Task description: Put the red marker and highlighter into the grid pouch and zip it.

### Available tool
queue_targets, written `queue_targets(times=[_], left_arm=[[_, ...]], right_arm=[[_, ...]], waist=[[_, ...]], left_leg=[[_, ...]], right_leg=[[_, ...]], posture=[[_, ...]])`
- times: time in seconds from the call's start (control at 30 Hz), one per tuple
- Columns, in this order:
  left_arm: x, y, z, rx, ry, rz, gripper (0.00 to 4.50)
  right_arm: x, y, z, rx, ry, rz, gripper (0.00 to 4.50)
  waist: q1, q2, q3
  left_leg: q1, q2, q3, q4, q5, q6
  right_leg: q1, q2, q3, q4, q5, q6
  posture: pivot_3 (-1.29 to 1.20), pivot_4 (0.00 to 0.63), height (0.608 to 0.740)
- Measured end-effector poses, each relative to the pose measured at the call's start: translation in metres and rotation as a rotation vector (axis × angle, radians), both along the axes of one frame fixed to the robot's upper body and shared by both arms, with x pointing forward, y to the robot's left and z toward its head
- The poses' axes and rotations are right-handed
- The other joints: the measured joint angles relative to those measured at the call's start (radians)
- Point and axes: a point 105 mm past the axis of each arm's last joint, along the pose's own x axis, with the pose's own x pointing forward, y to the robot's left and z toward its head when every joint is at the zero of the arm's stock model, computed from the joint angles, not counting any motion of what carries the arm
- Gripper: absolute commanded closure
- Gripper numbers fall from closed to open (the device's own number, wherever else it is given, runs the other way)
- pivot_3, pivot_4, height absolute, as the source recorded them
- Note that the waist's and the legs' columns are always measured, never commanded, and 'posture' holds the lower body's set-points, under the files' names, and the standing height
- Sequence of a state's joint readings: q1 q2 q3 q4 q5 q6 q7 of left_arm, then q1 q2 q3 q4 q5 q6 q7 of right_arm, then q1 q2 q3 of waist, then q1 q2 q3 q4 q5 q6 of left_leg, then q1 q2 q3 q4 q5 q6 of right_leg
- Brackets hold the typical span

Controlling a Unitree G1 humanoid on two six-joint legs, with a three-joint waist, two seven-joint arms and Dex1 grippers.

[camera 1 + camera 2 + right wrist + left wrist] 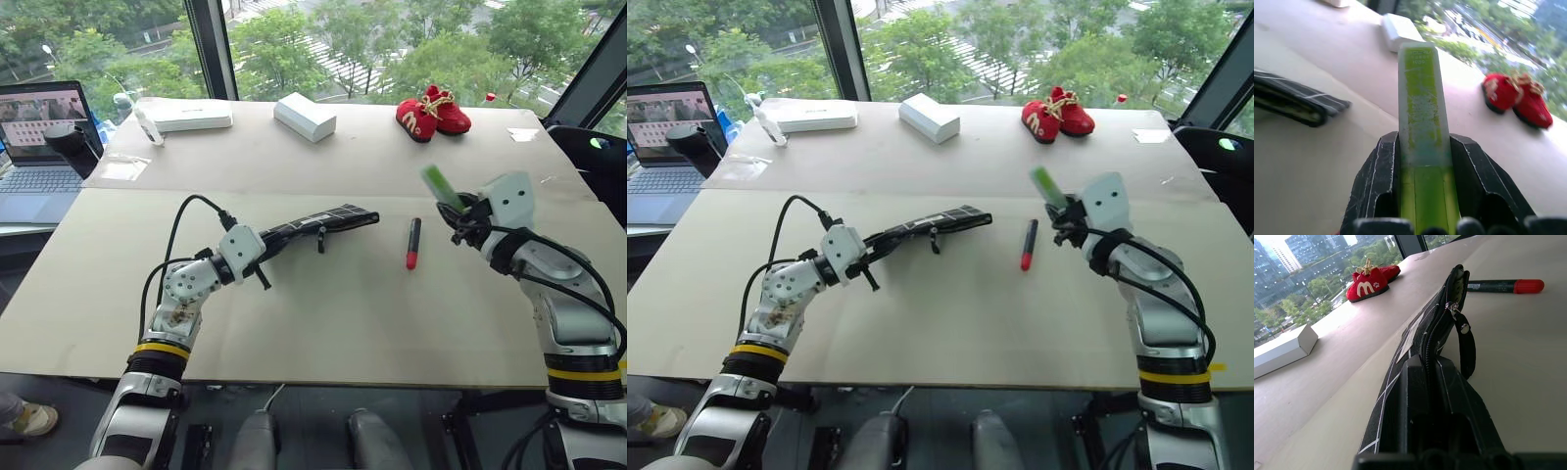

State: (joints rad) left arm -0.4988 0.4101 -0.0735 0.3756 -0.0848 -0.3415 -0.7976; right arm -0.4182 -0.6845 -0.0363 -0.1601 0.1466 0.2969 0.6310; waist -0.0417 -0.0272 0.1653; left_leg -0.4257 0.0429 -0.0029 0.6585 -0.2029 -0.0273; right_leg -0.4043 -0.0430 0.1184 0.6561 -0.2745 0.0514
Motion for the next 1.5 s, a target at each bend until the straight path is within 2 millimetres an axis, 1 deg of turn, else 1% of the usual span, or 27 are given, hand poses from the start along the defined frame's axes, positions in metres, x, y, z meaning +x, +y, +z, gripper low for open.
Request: queue_targets(times=[0.07, 0.13, 0.2, 0.27, 0.33, 0.43, 0.6, 1.07, 1.2, 1.37, 1.5], left_arm=[[-0.001, 0.000, 0.000, 0.000, -0.001, -0.002, 4.50], [-0.001, 0.000, -0.001, 0.000, 0.006, 0.000, 4.50], [-0.002, -0.001, 0.000, -0.001, 0.003, -0.003, 4.50], [-0.004, -0.002, 0.000, -0.001, -0.001, -0.005, 4.50], [-0.005, -0.002, -0.001, -0.002, 0.003, -0.005, 4.50], [-0.006, -0.002, 0.000, -0.002, -0.002, -0.007, 4.50], [-0.006, -0.003, 0.001, -0.002, -0.009, -0.010, 4.50], [-0.006, -0.004, 0.001, -0.009, -0.009, -0.011, 4.50], [-0.006, -0.005, 0.001, -0.009, -0.008, -0.013, 4.50], [-0.009, -0.009, -0.001, 0.018, -0.023, -0.037, 4.50], [-0.011, -0.009, -0.006, 0.068, -0.040, -0.049, 4.50]], right_arm=[[-0.010, 0.017, -0.009, -0.169, -0.005, 0.137, 3.45], [-0.014, 0.026, -0.016, -0.248, -0.012, 0.205, 3.45], [-0.014, 0.029, -0.025, -0.304, -0.009, 0.240, 3.45], [-0.011, 0.029, -0.029, -0.329, -0.008, 0.245, 3.45], [-0.008, 0.028, -0.028, -0.348, -0.019, 0.242, 3.45], [-0.005, 0.029, -0.026, -0.348, -0.031, 0.242, 3.45], [0.000, 0.030, -0.031, -0.334, -0.016, 0.239, 3.45], [-0.001, 0.027, -0.040, -0.358, 0.017, 0.240, 3.45], [0.004, 0.020, -0.047, -0.362, 0.049, 0.211, 3.45], [0.019, 0.022, -0.037, -0.334, 0.049, 0.188, 3.45], [0.024, 0.023, -0.039, -0.304, 0.088, 0.180, 3.45]], waist=[[0.002, 0.000, 0.000], [0.002, 0.000, 0.000], [0.002, 0.000, 0.000], [0.002, 0.000, 0.000], [0.002, 0.000, 0.000], [0.003, 0.000, 0.000], [0.005, 0.000, 0.000], [0.005, 0.000, 0.000], [0.005, 0.000, 0.000], [0.002, 0.000, 0.000], [0.002, 0.000, 0.000]], left_leg=[[0.000, 0.000, 0.000, 0.000, 0.000, 0.000], [0.000, 0.000, 0.000, 0.000, 0.000, 0.000], [0.000, 0.000, 0.000, 0.000, 0.000, 0.000], [0.000, 0.000, 0.000, 0.000, 0.000, 0.000], [0.000, 0.000, 0.000, 0.000, 0.000, 0.000], [0.000, 0.000, 0.000, 0.000, 0.000, 0.000], [0.000, 0.000, 0.000, 0.000, 0.000, 0.000], [0.000, 0.000, 0.000, 0.000, 0.000, 0.000], [0.000, 0.000, 0.000, 0.000, 0.000, 0.000], [0.001, 0.000, 0.000, 0.000, 0.000, 0.000], [0.001, 0.000, 0.000, 0.000, 0.000, 0.000]], right_leg=[[0.000, 0.000, 0.000, 0.000, 0.000, 0.000], [0.000, 0.000, 0.000, 0.000, 0.000, 0.000], [0.000, 0.000, 0.000, 0.000, 0.000, 0.000], [0.000, 0.000, 0.000, 0.000, 0.000, 0.000], [0.000, 0.000, 0.000, 0.001, 0.000, 0.000], [0.000, 0.000, 0.000, 0.001, 0.000, 0.000], [0.000, 0.000, 0.000, 0.001, 0.000, 0.000], [0.000, 0.000, 0.000, 0.001, 0.000, 0.000], [0.000, 0.000, 0.000, 0.001, 0.000, 0.000], [0.000, 0.000, 0.000, 0.001, 0.000, 0.000], [0.000, 0.000, 0.000, 0.001, 0.000, -0.001]], posture=[[0.00, 0.150, 0.729], [0.00, 0.150, 0.729], [0.00, 0.150, 0.729], [0.00, 0.150, 0.729], [0.00, 0.150, 0.729], [0.00, 0.150, 0.729], [0.00, 0.150, 0.729], [0.00, 0.150, 0.729], [0.00, 0.150, 0.729], [0.00, 0.150, 0.729], [0.00, 0.150, 0.729]])
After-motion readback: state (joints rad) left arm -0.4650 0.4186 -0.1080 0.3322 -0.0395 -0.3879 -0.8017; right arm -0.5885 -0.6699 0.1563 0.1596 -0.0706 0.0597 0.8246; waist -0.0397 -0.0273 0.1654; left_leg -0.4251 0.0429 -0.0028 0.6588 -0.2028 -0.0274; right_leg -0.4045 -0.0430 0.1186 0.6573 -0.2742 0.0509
